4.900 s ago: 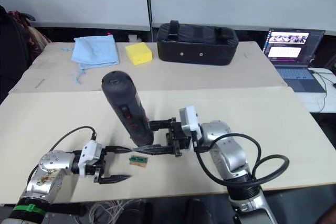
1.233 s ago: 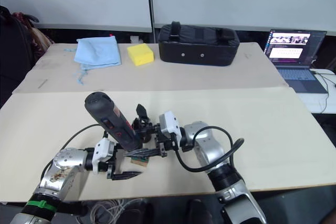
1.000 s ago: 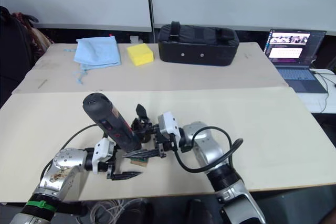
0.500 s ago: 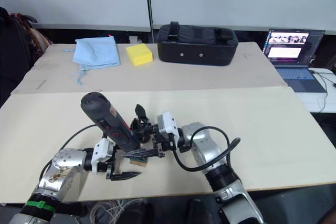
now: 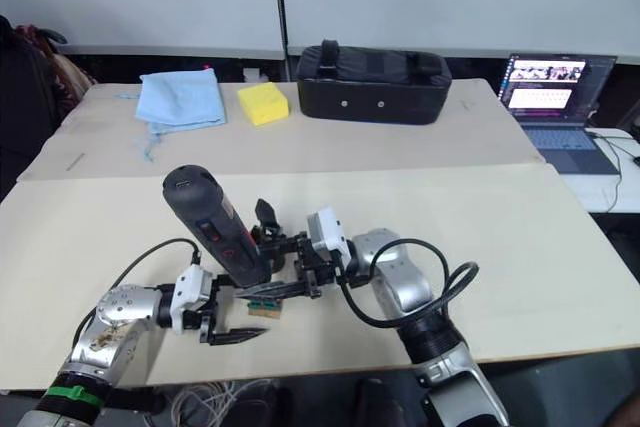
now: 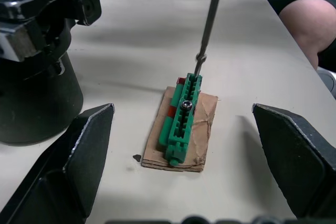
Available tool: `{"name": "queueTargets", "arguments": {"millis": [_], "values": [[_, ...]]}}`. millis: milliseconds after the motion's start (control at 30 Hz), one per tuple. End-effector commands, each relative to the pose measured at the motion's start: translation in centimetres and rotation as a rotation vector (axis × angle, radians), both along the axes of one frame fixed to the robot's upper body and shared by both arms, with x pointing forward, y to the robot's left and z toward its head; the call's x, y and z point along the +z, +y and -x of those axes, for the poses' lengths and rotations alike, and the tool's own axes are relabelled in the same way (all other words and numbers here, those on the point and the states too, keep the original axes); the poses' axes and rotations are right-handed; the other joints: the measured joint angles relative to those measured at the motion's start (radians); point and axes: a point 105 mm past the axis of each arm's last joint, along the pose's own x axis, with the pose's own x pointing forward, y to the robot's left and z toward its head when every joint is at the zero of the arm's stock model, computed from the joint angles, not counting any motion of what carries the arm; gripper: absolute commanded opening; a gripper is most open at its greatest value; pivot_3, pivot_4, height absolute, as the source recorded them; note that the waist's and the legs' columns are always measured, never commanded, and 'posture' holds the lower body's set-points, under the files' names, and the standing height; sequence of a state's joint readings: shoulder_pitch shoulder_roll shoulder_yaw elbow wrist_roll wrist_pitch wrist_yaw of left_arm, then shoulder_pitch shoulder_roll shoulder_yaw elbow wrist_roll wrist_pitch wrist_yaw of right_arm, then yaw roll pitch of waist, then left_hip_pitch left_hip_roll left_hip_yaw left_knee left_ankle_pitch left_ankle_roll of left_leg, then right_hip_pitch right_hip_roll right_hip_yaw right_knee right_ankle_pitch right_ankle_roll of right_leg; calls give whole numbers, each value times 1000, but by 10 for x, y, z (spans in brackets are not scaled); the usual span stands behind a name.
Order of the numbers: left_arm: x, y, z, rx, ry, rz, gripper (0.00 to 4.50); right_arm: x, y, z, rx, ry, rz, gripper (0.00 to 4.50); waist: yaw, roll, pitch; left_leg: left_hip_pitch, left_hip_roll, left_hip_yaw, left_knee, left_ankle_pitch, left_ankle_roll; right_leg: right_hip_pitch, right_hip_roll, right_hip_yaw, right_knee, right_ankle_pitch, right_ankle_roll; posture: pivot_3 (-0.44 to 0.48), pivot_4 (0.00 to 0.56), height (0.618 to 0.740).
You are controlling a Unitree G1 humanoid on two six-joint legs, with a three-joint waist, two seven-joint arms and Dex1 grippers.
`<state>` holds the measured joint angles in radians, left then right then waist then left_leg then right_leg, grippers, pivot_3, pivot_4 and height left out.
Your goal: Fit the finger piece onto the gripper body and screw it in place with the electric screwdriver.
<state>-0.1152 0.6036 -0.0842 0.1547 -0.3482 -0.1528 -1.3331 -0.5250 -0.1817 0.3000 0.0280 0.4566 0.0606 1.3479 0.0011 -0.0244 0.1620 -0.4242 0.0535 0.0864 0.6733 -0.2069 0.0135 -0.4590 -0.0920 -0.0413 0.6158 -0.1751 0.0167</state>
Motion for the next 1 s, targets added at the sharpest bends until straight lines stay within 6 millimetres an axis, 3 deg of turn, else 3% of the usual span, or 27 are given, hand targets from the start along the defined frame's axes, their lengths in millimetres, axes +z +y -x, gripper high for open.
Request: {"name": "queueTargets", "arguments": {"millis": [33,233,400,667,1000], "values": [[13,6,3,-2,-30,28,4500,26,-5,7,26,-56,-81,1904,-1,0,0,0,0,0,0,0,0,0,0,0,0,0,0,0,150,740],[36,22,12,21,-75,43,4500,45,-15,11,25,-78,-100,1904,-1,0,1,-1,0,-2,-3,0,0,0,-1,0,-3,0,0,0,150,740],[67,37,19,84,-54,129,4500,62,-29,7,-10,-71,-104,1904,-1,0,1,0,0,-2,-5,0,0,-1,-1,0,-5,0,0,0,150,740],[111,51,9,217,26,278,4500,91,-51,-18,-120,-13,-147,1904,0,0,2,0,-1,-1,-6,0,0,-1,-1,0,-5,0,0,0,150,740],[115,58,-16,266,-46,217,4500,107,-35,-51,-230,50,-180,1904,-8,-1,2,0,-1,3,-7,1,1,-1,1,0,-5,0,0,0,150,740]]}}
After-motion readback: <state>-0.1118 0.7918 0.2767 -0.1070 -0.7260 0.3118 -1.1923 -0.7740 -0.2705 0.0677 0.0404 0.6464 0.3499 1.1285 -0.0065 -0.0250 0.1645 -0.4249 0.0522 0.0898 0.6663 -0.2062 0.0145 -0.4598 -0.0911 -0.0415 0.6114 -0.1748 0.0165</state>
